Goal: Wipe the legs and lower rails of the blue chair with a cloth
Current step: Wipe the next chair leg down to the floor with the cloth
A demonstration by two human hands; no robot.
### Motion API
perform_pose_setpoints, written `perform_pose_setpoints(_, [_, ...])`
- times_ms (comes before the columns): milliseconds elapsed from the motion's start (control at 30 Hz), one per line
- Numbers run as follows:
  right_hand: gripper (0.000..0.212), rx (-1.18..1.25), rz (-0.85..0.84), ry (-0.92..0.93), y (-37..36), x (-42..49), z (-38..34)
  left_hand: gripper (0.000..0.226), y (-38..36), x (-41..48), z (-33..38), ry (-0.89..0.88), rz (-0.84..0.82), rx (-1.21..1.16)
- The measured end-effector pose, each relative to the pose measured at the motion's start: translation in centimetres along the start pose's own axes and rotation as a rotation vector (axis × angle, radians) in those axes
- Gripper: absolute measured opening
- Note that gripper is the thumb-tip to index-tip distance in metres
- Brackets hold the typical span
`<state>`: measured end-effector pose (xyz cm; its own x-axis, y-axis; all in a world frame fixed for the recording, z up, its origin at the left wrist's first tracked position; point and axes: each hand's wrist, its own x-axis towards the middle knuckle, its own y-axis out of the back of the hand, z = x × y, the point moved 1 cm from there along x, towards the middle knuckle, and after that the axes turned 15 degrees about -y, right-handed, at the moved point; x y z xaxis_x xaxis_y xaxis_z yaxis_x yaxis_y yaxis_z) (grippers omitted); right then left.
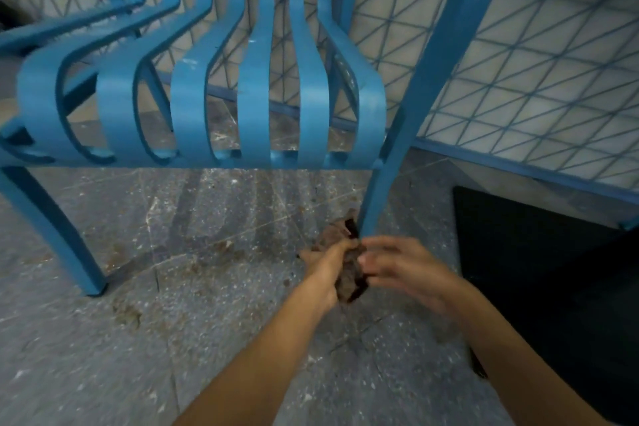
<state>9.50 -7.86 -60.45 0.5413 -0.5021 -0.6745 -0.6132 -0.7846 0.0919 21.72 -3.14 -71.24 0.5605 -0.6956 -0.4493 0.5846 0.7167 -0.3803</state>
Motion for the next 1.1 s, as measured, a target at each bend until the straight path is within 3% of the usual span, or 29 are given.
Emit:
perform_pose_setpoints(33, [0.047, 0.031, 0.124, 0.027, 0.9, 0.8, -0.2, 0.103, 0.3, 1.8, -0.5, -0.009, 0.065, 0.0])
perform_pose_setpoints(100, [0.056, 0.023, 0.332, 0.135, 1.9, 1.9, -1.3, 0.069, -0.6, 1.1, 2.6, -0.122, 0.208, 0.023])
perform_pose_setpoints(200, [0.05, -0.115, 0.399, 0.407, 1.6, 3.0, -3.4, 0.035, -3.3, -0.5, 5.5, -0.318, 0.192, 0.009])
perform_pose_setpoints(300, [0.03, -0.154, 0.433, 0.554, 1.0, 4.1, -4.6, 0.043, -5.3, -2.3, 5.5, -0.57, 0.018, 0.156])
perform_pose_setpoints(433, [0.029, -0.217, 0.497, 0.594, 1.1, 4.1, -4.5, 0.07, -4.7, -2.8, 2.9, -0.706, -0.16, 0.32])
perform_pose_setpoints(567, [0.027, -0.284, 0.504, 0.615, 0.8, 3.3, -3.8, 0.078, -1.8, -2.7, -0.6, -0.659, -0.244, 0.531])
perform_pose_setpoints(667, [0.029, -0.291, 0.47, 0.637, 0.3, 2.9, -2.9, 0.086, 1.6, -1.7, -3.4, -0.341, -0.189, 1.002])
perform_pose_setpoints(733, [0.031, -0.293, 0.474, 0.65, 0.2, 2.5, -2.7, 0.076, 2.5, -1.9, -4.8, -0.28, -0.101, 1.186])
perform_pose_setpoints(800, [0.032, -0.273, 0.474, 0.651, 0.1, 2.4, -2.6, 0.059, 1.5, -2.7, -5.4, -0.347, 0.042, 1.141])
perform_pose_setpoints(900, [0.031, -0.271, 0.465, 0.65, 0.0, 2.3, -2.7, 0.048, -0.5, -2.8, -5.7, -0.254, 0.221, 0.855])
perform_pose_setpoints(1100, [0.033, -0.275, 0.488, 0.642, 0.1, 2.6, -2.7, 0.018, 0.5, -2.8, -4.8, -0.098, 0.247, 0.211])
